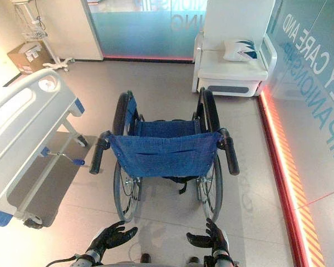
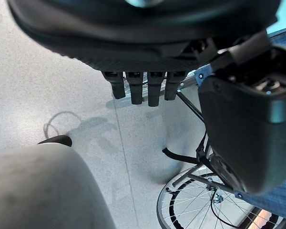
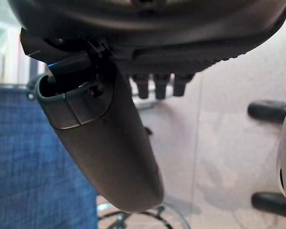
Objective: Push the wheelchair next to the bed
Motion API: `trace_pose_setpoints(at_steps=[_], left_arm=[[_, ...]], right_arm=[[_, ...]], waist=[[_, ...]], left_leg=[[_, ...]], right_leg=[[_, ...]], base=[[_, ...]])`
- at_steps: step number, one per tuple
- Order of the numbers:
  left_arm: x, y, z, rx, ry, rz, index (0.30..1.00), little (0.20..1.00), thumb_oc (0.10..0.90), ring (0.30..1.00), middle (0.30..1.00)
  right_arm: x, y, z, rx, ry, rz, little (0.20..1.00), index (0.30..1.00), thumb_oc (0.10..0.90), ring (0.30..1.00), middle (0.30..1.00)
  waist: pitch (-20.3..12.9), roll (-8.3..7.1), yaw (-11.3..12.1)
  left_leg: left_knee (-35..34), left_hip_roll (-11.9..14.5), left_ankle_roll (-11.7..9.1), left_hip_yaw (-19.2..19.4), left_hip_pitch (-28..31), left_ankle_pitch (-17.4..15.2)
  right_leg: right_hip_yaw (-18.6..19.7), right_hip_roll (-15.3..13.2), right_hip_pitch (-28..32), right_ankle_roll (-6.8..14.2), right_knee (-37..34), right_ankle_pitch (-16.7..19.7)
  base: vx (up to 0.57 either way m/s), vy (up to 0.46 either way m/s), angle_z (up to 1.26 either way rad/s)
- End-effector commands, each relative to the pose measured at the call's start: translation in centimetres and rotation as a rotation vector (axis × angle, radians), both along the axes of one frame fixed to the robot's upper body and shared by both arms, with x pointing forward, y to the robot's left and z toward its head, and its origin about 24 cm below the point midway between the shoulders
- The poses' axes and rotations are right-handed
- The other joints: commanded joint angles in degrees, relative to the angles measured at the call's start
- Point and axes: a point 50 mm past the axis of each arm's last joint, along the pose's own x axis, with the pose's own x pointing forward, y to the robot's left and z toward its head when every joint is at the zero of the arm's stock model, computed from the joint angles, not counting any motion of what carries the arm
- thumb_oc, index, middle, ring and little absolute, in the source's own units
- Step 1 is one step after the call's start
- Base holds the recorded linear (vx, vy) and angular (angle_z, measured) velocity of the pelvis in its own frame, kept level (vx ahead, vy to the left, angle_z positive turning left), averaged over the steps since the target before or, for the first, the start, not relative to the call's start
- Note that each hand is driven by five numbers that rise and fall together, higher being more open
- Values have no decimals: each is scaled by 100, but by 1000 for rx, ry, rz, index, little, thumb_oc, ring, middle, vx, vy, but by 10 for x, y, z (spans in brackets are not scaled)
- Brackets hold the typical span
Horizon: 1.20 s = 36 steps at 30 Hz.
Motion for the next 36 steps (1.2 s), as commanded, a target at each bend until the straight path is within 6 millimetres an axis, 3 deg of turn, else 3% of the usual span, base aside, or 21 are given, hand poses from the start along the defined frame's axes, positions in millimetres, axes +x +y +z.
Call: trace_pose_setpoints(at_steps=[1,5,12,16,23,26,30,31,33,35,36], left_arm=[[28,-38,8,-74,-127,-69,900,900,800,900,900],[31,-41,8,-170,-75,-95,900,900,800,900,900],[31,-41,5,-158,-38,-57,900,900,800,900,900],[35,-31,8,-139,-78,87,900,900,800,900,900],[57,3,26,-40,-226,271,900,900,800,900,900],[90,30,61,46,-458,369,900,900,800,900,900],[114,48,99,157,-674,401,900,900,800,900,900],[122,55,117,185,-765,420,900,900,800,900,900],[124,57,122,198,-793,419,900,900,800,900,900],[143,72,173,281,-1045,446,900,900,800,900,900],[147,75,181,296,-1075,444,900,900,800,900,900]], right_arm=[[40,4,18,0,-157,99,900,900,800,900,900],[43,2,19,-26,-157,91,900,900,800,900,900],[47,-5,20,-5,-142,-40,900,900,800,900,900],[47,-12,20,40,-152,-133,900,900,800,900,900],[70,-31,42,26,-290,-188,900,900,800,900,900],[92,-55,68,49,-429,-304,900,900,800,900,900],[113,-76,101,23,-592,-357,900,900,800,900,900],[124,-84,120,4,-670,-365,900,900,800,900,900],[126,-86,124,-1,-686,-369,900,900,800,900,900],[149,-99,176,-53,-914,-414,900,900,800,900,900],[154,-99,187,-65,-949,-419,900,900,800,900,900]], waist=[[43,104,-110],[62,120,-81],[79,160,-83],[47,161,-31],[-11,127,70],[-75,97,100],[-108,100,101],[-119,98,105],[-117,97,104],[-147,76,118],[-162,75,117]], left_leg=[[267,-156,-14,287,-95,-410],[293,-166,-18,270,-129,-403],[289,-157,-11,292,-125,-391],[255,-160,-21,262,-77,-387],[245,-160,-38,206,-48,-356],[209,-148,-49,182,9,-343],[184,-147,-52,158,36,-334],[174,-149,-52,140,41,-331],[171,-149,-53,136,47,-330],[170,-155,-62,109,70,-345],[176,-156,-67,110,65,-349]], right_leg=[[-4,42,-291,-233,732,-450],[-29,30,-309,-230,743,-440],[-41,14,-315,-236,751,-430],[-74,-1,-256,-237,714,-424],[-114,-3,-183,-261,676,-402],[-94,21,-133,-283,656,-406],[-67,36,-116,-292,655,-420],[-62,34,-116,-301,662,-432],[-62,33,-112,-302,666,-435],[-55,24,-94,-310,684,-454],[-59,20,-98,-308,689,-455]], base=[[0,0,0],[0,0,0],[0,0,0],[0,0,0],[6,-9,1],[17,-24,1],[0,0,0],[0,0,0],[0,0,0],[-8,4,2],[-12,8,4]])
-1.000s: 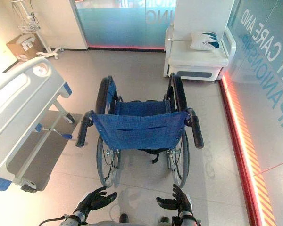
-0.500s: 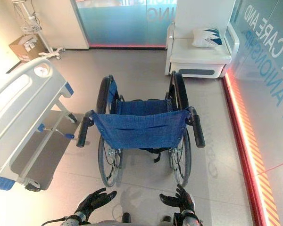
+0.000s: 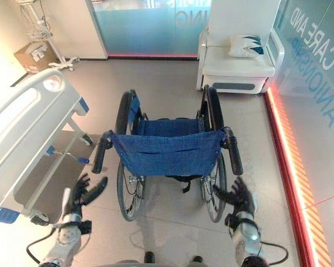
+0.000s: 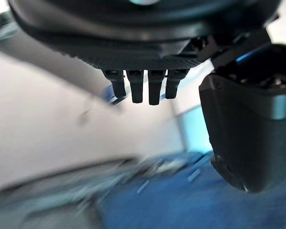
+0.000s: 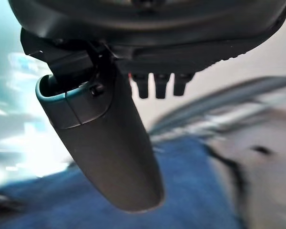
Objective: Push the wheelchair next to the bed
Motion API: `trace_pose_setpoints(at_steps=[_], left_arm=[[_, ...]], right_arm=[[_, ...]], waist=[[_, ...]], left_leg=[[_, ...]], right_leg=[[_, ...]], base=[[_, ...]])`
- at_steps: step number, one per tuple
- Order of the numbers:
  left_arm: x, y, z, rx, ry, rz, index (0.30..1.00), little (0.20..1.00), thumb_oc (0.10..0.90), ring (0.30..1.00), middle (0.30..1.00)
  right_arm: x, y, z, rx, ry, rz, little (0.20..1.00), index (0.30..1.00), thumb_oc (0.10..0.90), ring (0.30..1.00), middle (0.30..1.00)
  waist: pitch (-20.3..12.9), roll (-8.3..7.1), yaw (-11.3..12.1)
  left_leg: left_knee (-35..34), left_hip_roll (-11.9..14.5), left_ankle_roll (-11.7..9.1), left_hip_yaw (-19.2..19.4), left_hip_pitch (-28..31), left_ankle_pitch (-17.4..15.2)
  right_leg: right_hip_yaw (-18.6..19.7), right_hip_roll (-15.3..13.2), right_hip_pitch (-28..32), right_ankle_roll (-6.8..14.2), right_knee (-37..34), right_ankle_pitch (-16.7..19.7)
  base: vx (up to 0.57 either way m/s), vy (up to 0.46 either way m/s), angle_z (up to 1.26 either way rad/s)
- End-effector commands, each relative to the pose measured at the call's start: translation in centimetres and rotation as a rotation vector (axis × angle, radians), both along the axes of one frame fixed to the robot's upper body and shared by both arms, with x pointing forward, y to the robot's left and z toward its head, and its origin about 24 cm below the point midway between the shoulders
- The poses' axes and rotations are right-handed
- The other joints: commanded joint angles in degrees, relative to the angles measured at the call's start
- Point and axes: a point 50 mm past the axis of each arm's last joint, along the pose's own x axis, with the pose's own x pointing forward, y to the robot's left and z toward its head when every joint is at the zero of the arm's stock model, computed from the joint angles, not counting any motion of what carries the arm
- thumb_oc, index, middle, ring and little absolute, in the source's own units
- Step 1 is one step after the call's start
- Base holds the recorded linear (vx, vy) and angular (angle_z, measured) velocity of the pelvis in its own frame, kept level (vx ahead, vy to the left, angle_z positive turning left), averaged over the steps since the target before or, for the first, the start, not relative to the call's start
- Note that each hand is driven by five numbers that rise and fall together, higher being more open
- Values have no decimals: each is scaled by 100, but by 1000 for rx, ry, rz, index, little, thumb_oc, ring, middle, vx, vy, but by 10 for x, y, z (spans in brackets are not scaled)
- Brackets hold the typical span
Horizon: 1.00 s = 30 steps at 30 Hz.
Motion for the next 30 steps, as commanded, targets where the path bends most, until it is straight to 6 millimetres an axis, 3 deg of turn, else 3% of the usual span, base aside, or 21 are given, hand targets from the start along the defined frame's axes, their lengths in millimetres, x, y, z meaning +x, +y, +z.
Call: trace_pose_setpoints(at_steps=[1,9,13,14,18,21,25,30], left_arm=[[52,11,83,186,-430,25,900,900,800,900,900],[76,13,123,283,-527,86,900,900,800,900,900],[83,13,140,299,-573,86,900,900,800,900,900],[86,14,153,315,-613,78,900,900,800,900,900],[89,14,170,313,-665,51,900,900,800,900,900],[95,6,190,263,-689,-91,900,900,800,900,900],[99,-1,197,203,-626,-269,900,900,800,900,900],[97,-4,195,120,-539,-436,900,900,800,900,900]], right_arm=[[56,-14,98,-124,-439,-120,900,900,800,900,900],[86,-1,187,-363,-675,-209,900,900,800,900,900],[91,-2,210,-373,-728,-218,900,900,800,900,900],[92,0,221,-373,-768,-202,900,900,800,900,900],[92,4,234,-394,-821,-176,900,900,800,900,900],[89,9,254,-453,-884,-142,900,900,800,900,900],[86,9,268,-452,-917,-101,900,900,800,900,900],[87,13,267,-426,-861,78,900,900,800,900,900]], waist=[[-246,-97,66],[-276,-109,63],[-285,-137,70],[-287,-159,83],[-289,-183,93],[-272,-232,95],[-263,-257,92],[-238,-276,82]], left_leg=[[177,-158,-70,223,22,-360],[203,-166,-81,177,-14,-380],[206,-164,-83,151,-25,-385],[223,-158,-85,141,-44,-394],[244,-149,-91,129,-79,-395],[265,-139,-81,123,-133,-414],[262,-131,-76,125,-169,-416],[269,-132,-59,141,-213,-416]], right_leg=[[10,17,-192,-310,691,-459],[29,37,-211,-299,695,-479],[24,55,-210,-296,684,-483],[18,63,-210,-296,677,-484],[19,77,-226,-296,673,-481],[36,116,-271,-295,670,-484],[57,152,-314,-275,671,-477],[78,170,-378,-251,692,-467]], base=[[-8,7,4],[-25,3,4],[-9,-17,0],[-8,-38,3],[-10,-28,3],[-40,-55,3],[-22,-21,2],[-18,-9,2]])
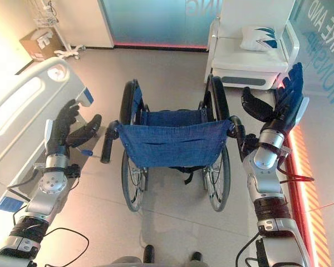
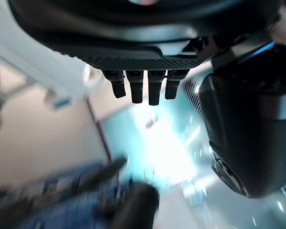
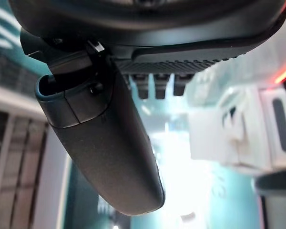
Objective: Push the wheelchair next to the bed
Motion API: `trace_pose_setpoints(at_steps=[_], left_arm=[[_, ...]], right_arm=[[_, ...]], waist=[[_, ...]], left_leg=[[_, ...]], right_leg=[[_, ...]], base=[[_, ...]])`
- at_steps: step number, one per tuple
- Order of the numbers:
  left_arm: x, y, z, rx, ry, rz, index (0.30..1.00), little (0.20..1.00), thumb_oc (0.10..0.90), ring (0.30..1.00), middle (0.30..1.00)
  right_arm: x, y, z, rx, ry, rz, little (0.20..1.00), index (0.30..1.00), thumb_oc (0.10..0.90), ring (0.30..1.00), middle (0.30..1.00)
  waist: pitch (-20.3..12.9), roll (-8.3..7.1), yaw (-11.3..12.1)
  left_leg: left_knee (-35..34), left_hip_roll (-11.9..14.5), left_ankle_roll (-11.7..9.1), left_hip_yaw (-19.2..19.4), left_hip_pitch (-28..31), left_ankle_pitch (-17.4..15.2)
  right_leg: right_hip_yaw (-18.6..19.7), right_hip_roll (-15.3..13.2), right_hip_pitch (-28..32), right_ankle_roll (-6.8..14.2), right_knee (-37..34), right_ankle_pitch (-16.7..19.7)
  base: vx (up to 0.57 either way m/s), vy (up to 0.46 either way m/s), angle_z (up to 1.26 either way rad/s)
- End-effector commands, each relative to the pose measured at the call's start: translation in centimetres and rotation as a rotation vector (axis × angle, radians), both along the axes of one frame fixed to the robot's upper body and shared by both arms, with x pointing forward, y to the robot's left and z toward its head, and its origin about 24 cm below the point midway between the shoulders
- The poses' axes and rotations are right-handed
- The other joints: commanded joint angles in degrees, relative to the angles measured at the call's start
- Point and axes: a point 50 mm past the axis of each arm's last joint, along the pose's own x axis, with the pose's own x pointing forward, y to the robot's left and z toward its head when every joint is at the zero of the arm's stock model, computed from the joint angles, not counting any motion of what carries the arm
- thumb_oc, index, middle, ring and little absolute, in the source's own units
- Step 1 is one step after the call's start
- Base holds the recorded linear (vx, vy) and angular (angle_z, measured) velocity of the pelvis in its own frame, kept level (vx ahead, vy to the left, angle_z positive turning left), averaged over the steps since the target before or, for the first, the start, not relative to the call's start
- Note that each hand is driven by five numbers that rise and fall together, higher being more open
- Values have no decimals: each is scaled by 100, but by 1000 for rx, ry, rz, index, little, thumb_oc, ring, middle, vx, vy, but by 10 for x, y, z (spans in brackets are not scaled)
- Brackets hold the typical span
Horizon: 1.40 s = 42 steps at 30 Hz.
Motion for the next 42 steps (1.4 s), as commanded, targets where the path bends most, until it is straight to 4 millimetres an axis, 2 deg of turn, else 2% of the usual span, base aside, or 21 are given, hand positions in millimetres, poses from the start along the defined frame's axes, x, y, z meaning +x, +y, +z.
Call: trace_pose_setpoints(at_steps=[1,7,12,13,19,23,28,31,37,42], left_arm=[[13,5,70,49,-208,-124,900,900,800,900,900],[4,9,69,135,-133,-203,900,900,800,900,900],[1,20,72,254,-64,-206,900,900,800,900,900],[0,28,74,327,-29,-177,900,900,800,900,900],[2,36,75,356,44,-179,900,900,800,900,900],[6,44,74,456,80,-91,900,900,800,900,900],[14,54,75,547,147,6,900,900,800,900,900],[21,52,73,538,186,-10,900,900,800,900,900],[30,49,69,564,245,-6,900,900,800,900,900],[38,49,67,588,312,1,900,900,800,900,900]], right_arm=[[-3,-2,63,-118,-165,150,900,900,800,900,900],[-3,-2,32,-253,114,254,900,900,800,900,900],[-5,-12,22,-372,285,244,900,900,800,900,900],[-6,-19,21,-425,342,198,900,900,800,900,900],[-6,-34,19,-489,451,100,900,900,800,900,900],[-4,-42,17,-546,537,31,900,900,800,900,900],[0,-51,24,-615,600,-87,900,900,800,900,900],[3,-55,28,-646,625,-144,900,900,800,900,900],[8,-52,27,-659,700,-128,900,900,800,900,900],[15,-47,21,-688,828,-59,900,900,800,900,900]], waist=[[-361,-153,23],[-332,-186,-4],[-290,-206,-14],[-266,-219,-24],[-221,-231,-34],[-201,-234,-42],[-164,-260,-64],[-139,-269,-89],[-107,-290,-127],[-99,-322,-156]], left_leg=[[270,-129,-30,302,40,-471],[278,-109,-15,360,-14,-447],[310,-89,-13,415,-83,-434],[311,-82,-7,439,-93,-433],[320,-78,12,480,-127,-435],[315,-79,18,503,-129,-434],[342,-68,24,534,-157,-444],[356,-68,34,545,-166,-465],[376,-72,35,565,-165,-474],[397,-79,44,588,-171,-482]], right_leg=[[218,139,-212,-239,697,-459],[228,144,-295,-212,734,-440],[228,144,-360,-186,761,-423],[232,145,-387,-165,774,-406],[272,161,-440,-137,786,-386],[302,183,-456,-124,786,-373],[350,203,-483,-118,799,-370],[392,224,-508,-116,818,-376],[439,250,-523,-116,839,-372],[468,263,-536,-123,852,-366]], base=[[0,0,0],[-16,-8,3],[-32,-21,1],[-31,-30,-1],[-31,-18,0],[0,0,0],[-12,-10,-1],[0,0,0],[0,0,0],[0,0,0]])
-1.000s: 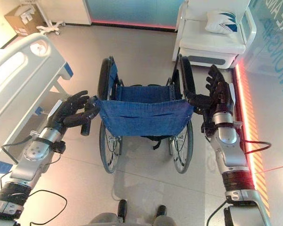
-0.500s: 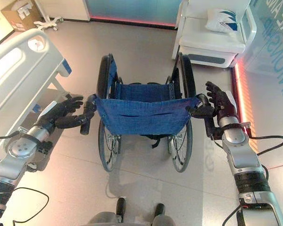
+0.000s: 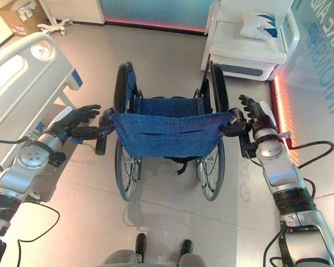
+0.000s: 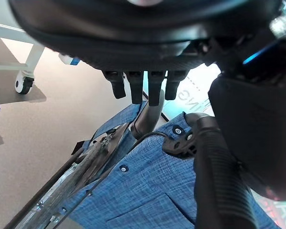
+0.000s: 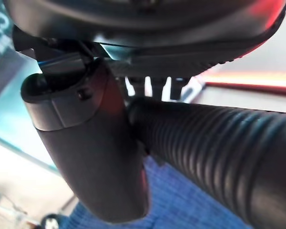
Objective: Push the wheelchair next to the bed
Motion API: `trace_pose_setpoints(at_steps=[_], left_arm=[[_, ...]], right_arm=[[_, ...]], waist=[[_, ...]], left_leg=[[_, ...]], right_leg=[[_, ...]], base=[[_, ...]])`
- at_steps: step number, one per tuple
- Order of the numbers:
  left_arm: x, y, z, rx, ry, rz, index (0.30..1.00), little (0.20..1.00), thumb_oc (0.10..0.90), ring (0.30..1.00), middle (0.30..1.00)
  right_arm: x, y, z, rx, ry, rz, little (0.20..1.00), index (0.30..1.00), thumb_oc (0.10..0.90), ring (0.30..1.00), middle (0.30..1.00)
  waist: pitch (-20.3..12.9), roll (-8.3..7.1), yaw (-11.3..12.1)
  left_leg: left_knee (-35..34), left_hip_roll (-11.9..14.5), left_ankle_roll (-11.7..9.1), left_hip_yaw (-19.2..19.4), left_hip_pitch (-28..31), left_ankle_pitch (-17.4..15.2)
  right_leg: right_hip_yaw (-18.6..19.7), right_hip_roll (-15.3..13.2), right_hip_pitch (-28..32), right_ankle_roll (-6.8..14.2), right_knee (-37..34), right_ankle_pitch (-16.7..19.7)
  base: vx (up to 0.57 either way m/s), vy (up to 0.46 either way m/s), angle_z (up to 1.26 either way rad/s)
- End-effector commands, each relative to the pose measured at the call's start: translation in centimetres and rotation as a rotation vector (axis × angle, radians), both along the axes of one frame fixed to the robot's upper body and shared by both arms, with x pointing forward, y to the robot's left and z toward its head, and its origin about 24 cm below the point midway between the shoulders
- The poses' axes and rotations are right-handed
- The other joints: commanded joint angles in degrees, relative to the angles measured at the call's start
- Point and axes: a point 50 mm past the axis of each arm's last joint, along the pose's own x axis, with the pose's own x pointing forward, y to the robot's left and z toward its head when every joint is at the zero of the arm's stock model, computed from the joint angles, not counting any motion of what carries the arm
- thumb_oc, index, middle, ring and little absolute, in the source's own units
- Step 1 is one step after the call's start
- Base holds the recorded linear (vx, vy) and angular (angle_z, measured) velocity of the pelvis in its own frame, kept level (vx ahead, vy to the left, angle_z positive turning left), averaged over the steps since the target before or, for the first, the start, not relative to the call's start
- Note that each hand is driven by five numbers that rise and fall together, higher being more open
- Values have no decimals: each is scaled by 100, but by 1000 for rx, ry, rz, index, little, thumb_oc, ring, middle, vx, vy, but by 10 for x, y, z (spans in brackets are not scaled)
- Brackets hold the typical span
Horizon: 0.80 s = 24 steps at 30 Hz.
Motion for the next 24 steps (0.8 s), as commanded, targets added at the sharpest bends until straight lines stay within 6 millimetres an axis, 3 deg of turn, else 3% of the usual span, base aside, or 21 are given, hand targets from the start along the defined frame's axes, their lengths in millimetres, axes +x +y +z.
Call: trace_pose_setpoints(at_steps=[1,9,11,16,24], left_arm=[[11,33,20,156,2,164,900,900,800,900,900],[20,46,23,295,161,253,900,900,800,900,900],[20,53,20,392,321,256,900,900,800,900,900],[22,58,21,465,466,284,900,900,800,900,900],[30,58,21,536,658,353,900,900,800,900,900]], right_arm=[[-1,-35,29,-235,74,-104,900,900,800,900,900],[6,-40,33,-271,191,-151,900,900,800,900,900],[8,-41,37,-261,210,-166,900,900,800,900,900],[13,-38,40,-241,227,-173,900,900,800,900,900],[23,-31,22,-249,401,-195,900,900,800,900,900]], waist=[[-346,-12,-136],[-297,-47,-118],[-261,-56,-117],[-229,-51,-143],[-288,-50,-158]], left_leg=[[352,-64,51,478,9,-486],[413,-69,64,487,-25,-509],[462,-72,70,484,-57,-523],[494,-89,77,484,-86,-533],[521,-115,60,456,-107,-536]], right_leg=[[276,256,-378,-127,852,-371],[262,253,-373,-133,863,-366],[265,246,-382,-133,874,-357],[283,251,-399,-134,855,-328],[276,240,-347,-165,772,-311]], base=[[0,0,0],[0,0,0],[-16,-9,1],[-15,-5,3],[0,0,0]])
